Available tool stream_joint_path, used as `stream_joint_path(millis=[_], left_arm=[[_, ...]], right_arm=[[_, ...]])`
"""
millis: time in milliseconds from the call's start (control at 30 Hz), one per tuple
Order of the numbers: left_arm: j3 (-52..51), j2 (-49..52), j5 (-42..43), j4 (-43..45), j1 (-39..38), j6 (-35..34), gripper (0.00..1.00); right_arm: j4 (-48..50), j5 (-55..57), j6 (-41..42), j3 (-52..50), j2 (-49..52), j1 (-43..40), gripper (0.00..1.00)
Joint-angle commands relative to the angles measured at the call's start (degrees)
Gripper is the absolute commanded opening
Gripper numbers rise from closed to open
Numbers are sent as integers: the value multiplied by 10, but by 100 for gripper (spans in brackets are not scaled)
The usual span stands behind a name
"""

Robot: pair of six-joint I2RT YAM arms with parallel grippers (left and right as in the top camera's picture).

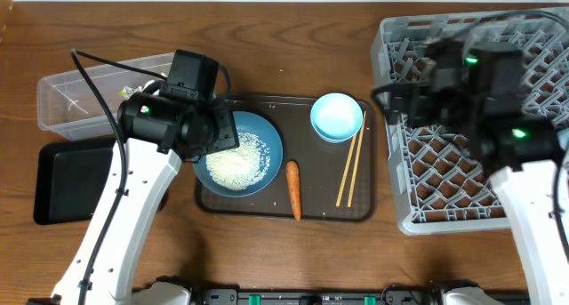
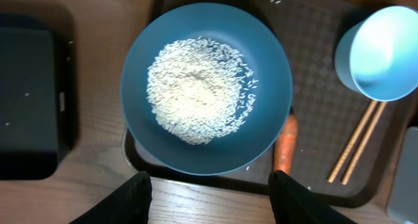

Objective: Sort waste into correct bins and load items into the dishwasher rack
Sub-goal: 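Move the right gripper back left to the light-blue saucer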

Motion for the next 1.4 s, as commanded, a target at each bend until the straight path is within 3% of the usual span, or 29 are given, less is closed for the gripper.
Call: stream_joint_path(millis=[0, 133, 333, 433, 700, 1067, 1367], left_arm=[[-2, -1, -25, -5, 3, 2, 59], [-2, -1, -25, -5, 3, 2, 60], [-2, -1, -25, -5, 3, 2, 60], [-2, -1, -25, -5, 3, 2, 61], [-2, -1, -25, -5, 3, 2, 61], [-2, -1, -25, -5, 3, 2, 61], [-2, -1, -25, -5, 3, 2, 61]], right_arm=[[-34, 104, -10, 63, 50, 49, 95], [-109, 160, -10, 186, 140, 84, 95], [-206, 159, -37, 398, 302, 100, 98], [-228, 160, -45, 447, 372, 103, 94], [-239, 166, -44, 450, 481, 103, 72], [-279, 188, -34, 450, 568, 103, 72], [-301, 189, -33, 449, 624, 118, 56]])
